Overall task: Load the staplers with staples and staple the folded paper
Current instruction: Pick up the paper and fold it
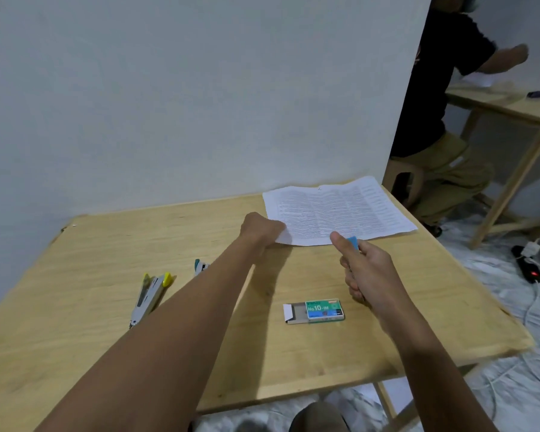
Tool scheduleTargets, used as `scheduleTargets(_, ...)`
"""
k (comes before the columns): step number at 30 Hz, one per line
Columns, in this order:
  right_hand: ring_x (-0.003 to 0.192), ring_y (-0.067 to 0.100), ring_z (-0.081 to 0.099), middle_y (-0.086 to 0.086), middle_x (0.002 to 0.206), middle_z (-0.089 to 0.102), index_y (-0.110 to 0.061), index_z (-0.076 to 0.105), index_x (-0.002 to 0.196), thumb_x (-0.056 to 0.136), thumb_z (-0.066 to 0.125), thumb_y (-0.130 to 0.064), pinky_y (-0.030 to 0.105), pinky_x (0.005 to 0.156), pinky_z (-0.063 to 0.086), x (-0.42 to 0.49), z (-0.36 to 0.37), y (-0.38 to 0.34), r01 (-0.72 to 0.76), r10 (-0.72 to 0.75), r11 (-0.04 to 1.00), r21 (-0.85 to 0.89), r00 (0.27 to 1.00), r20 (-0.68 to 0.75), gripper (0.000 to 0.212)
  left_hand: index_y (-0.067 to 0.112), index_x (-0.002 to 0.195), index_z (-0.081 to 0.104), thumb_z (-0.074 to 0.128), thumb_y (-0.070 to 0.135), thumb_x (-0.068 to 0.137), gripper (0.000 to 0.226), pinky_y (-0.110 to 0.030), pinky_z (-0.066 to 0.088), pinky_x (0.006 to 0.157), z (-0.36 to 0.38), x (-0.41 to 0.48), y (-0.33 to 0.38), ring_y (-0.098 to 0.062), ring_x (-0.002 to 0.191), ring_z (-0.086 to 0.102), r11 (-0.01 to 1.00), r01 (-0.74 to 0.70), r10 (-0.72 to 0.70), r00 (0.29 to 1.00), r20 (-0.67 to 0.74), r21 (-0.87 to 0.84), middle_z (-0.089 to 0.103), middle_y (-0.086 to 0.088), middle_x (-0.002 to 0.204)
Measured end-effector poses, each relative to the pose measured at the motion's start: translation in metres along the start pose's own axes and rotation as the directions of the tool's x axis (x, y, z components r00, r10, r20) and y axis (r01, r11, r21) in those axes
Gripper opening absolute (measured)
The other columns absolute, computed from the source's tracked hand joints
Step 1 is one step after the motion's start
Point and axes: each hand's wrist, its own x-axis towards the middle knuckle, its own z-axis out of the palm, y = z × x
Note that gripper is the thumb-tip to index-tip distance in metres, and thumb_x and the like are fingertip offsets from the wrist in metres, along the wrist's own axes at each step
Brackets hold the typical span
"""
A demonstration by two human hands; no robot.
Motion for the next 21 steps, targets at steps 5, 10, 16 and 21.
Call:
scheduleTargets(5, 0.063, 0.016, 0.04, 0.002, 0.068, 0.044, 0.001, 0.057, 0.085, 0.078, 0.073, -0.056, 0.034, 0.064, 0.038, -0.004, 0.003, 0.005, 0.053, -0.057, 0.995, -0.082, 0.997, -0.053, 0.06, 0.003, 0.106, 0.063, 0.056, 0.015, 0.09, 0.022, -0.033, 0.059, 0.071, -0.05, -0.036, 0.001, -0.02, 0.073, 0.069, 0.956, -0.136, 0.152, 0.987, 0.043, -0.258, 0.071, -0.009, 0.097)
scheduleTargets(10, 0.06, 0.017, 0.034, 0.0, 0.067, 0.04, -0.003, 0.058, 0.088, 0.087, 0.067, -0.042, 0.034, 0.06, 0.03, 0.001, 0.01, -0.003, 0.082, -0.097, 0.979, -0.186, 0.993, -0.072, 0.041, -0.003, 0.11, 0.062, 0.052, 0.009, 0.09, 0.025, -0.032, 0.06, 0.069, -0.114, -0.074, -0.004, -0.023, 0.086, 0.071, 0.925, -0.199, 0.208, 0.978, -0.009, -0.323, 0.072, -0.013, 0.103)
scheduleTargets(16, 0.061, 0.018, 0.043, 0.001, 0.07, 0.049, -0.008, 0.057, 0.09, 0.086, 0.063, -0.042, 0.031, 0.063, 0.034, 0.024, 0.042, -0.024, 0.045, -0.055, 0.957, -0.286, 0.998, -0.026, 0.035, 0.011, 0.099, 0.068, 0.049, 0.004, 0.09, 0.022, -0.042, 0.06, 0.083, -0.169, -0.118, -0.011, -0.027, 0.094, 0.069, 0.895, -0.246, 0.26, 0.966, -0.013, -0.372, 0.074, -0.007, 0.101)
scheduleTargets(21, 0.043, 0.015, 0.026, 0.001, 0.06, 0.036, -0.016, 0.039, 0.082, 0.092, 0.058, -0.036, 0.024, 0.045, 0.023, 0.03, 0.063, -0.04, -0.042, 0.087, 0.915, -0.402, 0.992, 0.093, 0.03, 0.009, 0.101, 0.067, 0.047, 0.002, 0.092, 0.023, -0.041, 0.058, 0.081, -0.189, -0.134, -0.025, -0.03, 0.095, 0.069, 0.85, -0.258, 0.274, 0.961, -0.033, -0.458, 0.073, -0.011, 0.109)
